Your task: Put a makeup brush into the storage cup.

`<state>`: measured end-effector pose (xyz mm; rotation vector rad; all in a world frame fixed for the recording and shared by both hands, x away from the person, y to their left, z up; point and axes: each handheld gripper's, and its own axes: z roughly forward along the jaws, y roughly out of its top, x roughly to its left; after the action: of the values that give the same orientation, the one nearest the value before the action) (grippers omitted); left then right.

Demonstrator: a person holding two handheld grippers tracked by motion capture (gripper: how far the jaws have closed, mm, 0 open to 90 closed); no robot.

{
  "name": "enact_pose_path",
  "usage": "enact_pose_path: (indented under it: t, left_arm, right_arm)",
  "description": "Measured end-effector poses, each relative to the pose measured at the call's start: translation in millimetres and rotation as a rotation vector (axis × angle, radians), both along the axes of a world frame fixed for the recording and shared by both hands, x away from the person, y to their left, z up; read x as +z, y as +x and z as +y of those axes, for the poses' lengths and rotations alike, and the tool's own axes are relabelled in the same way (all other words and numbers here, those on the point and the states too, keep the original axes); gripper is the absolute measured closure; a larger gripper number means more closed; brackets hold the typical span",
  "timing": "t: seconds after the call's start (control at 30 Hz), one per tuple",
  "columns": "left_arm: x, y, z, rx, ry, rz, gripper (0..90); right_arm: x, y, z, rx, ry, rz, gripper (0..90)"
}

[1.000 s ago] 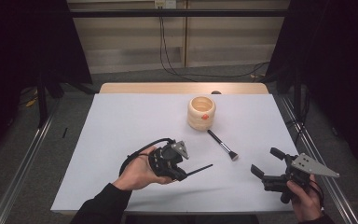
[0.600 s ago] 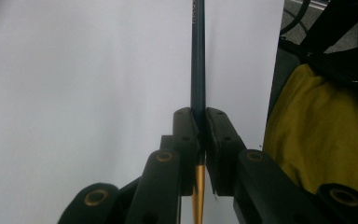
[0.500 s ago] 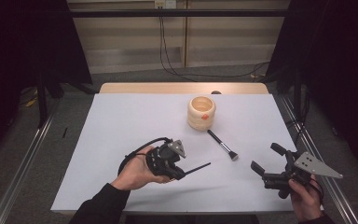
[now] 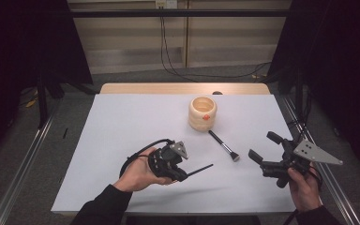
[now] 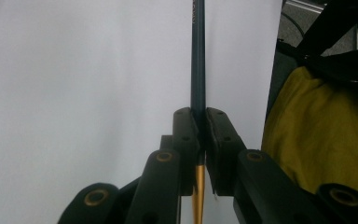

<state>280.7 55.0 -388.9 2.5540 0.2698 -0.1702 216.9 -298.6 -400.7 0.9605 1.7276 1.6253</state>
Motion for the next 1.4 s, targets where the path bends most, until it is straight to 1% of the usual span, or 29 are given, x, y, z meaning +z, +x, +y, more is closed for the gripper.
enact_pose_path:
  t: [0.03,0.07,0.1,0.13,0.17,0.2,0.23,0.3,0.37,0.43,0.53,0.6,0.67,0.7,0.73,0.8,0.83,0.87,0.9,0.97,1.03,1.07,1.1,1.13,1.2,1.27,1.33,1.37,1.4]
  left_arm:
    - [0.1,0.4,-0.1,-0.009,0.002,-0.005,83.4]
    - [0.2,-0.1,-0.3,-0.006,0.004,-0.006,83.4]
    - [0.2,-0.6,-0.9,-0.012,-0.002,-0.022,83.4]
    - [0.1,-0.6,-1.0,-0.018,-0.008,-0.022,83.3]
    - [-0.3,-1.9,-1.6,0.002,-0.018,-0.012,83.3]
    - [0.2,-1.3,-1.6,-0.011,-0.001,-0.021,83.4]
    - [-0.8,-2.8,-2.4,0.004,-0.016,-0.015,83.4]
    - [-0.8,-2.8,-2.6,0.0,-0.022,-0.01,83.3]
    - [-0.1,-2.1,-2.0,-0.002,-0.02,-0.007,83.4]
    - [0.6,-1.8,-1.2,0.0,-0.02,-0.008,83.4]
    - [0.9,-0.6,-0.3,-0.007,-0.021,-0.024,83.4]
    - [1.0,-0.8,-0.2,0.002,-0.021,-0.021,83.3]
    - [0.4,-1.0,-0.7,-0.001,-0.021,-0.025,83.4]
    - [0.2,-0.4,-0.9,-0.008,-0.02,-0.026,83.3]
    - [-0.5,-0.8,-1.1,-0.004,-0.024,-0.014,83.4]
    - [-0.8,-0.7,-1.3,-0.001,-0.018,-0.019,83.4]
    - [-1.1,-0.5,-1.2,-0.003,-0.016,-0.018,83.4]
    - [-0.9,0.6,-0.8,-0.017,-0.004,-0.023,83.3]
    - [-0.7,1.0,-0.6,-0.02,0.0,-0.021,83.4]
    - [-1.5,0.3,-1.0,-0.006,-0.006,-0.02,83.3]
    - [-1.7,0.5,-0.8,-0.006,-0.005,-0.018,83.3]
    - [-1.7,0.0,-0.7,0.0,-0.005,-0.016,83.3]
    - [-1.6,0.2,-0.6,0.0,-0.005,-0.017,83.4]
    - [-1.3,1.0,-0.5,-0.009,-0.001,-0.021,83.4]
    - [-2.0,0.1,-0.5,0.0,-0.003,-0.017,83.3]
    - [-1.7,0.5,-0.5,-0.01,-0.008,-0.012,83.3]
    - [-1.0,0.4,-0.3,-0.015,-0.002,-0.022,83.4]
    - [-1.9,0.2,-0.8,-0.014,-0.013,-0.012,83.4]
    - [-2.2,-0.3,-1.3,-0.006,-0.008,-0.016,83.4]
  right_arm:
    - [2.6,2.9,0.8,0.004,0.0,-0.012,5.6]
    - [4.4,4.9,1.7,0.006,0.002,-0.014,5.7]
    - [6.3,8.0,2.8,0.019,0.007,-0.019,5.7]
    - [8.3,12.3,4.9,0.023,0.011,-0.021,5.7]
    - [9.2,14.5,6.5,0.028,0.01,-0.023,5.7]
    - [9.9,17.5,9.5,0.036,0.011,-0.022,5.7]
    - [10.5,20.5,12.2,0.041,0.01,-0.01,5.6]
    - [11.1,25.4,18.7,0.057,0.006,0.0,5.2]
    - [12.6,30.5,24.3,0.08,-0.009,-0.01,1.6]
    - [16.3,35.8,30.7,0.088,-0.015,-0.012,0.8]
    - [23.0,44.3,36.5,0.091,-0.001,-0.024,0.0]
    - [27.0,50.4,39.4,0.108,0.011,0.0,0.0]
    - [30.3,56.3,43.8,0.106,-0.003,-0.017,0.0]
    - [31.7,59.2,46.2,0.116,-0.001,-0.021,0.0]
    - [32.9,62.4,48.5,0.125,0.003,-0.03,0.0]
    - [35.1,67.5,53.5,0.13,-0.022,-0.04,0.0]
    - [35.6,70.1,56.0,0.138,-0.021,-0.037,0.0]
    - [35.8,72.5,57.9,0.142,-0.026,-0.027,0.0]
    - [35.5,74.4,59.6,0.141,-0.033,-0.031,0.0]
    - [33.9,77.8,62.2,0.144,-0.043,-0.033,0.0]
    - [32.4,79.4,64.1,0.138,-0.064,-0.038,0.0]
    - [31.9,79.3,64.8,0.152,-0.064,-0.024,0.0]
    - [31.5,78.6,65.5,0.157,-0.079,-0.017,0.0]
    - [31.0,78.2,65.7,0.169,-0.11,-0.013,0.0]
    - [30.9,77.4,66.6,0.182,-0.115,0.01,0.9]
    - [31.2,77.1,65.5,0.226,-0.128,0.057,1.7]
    - [30.7,76.6,65.7,0.242,-0.152,0.074,2.4]
    - [30.7,76.3,65.7,0.246,-0.158,0.084,2.4]
    - [30.6,76.2,66.2,0.245,-0.161,0.095,4.0]
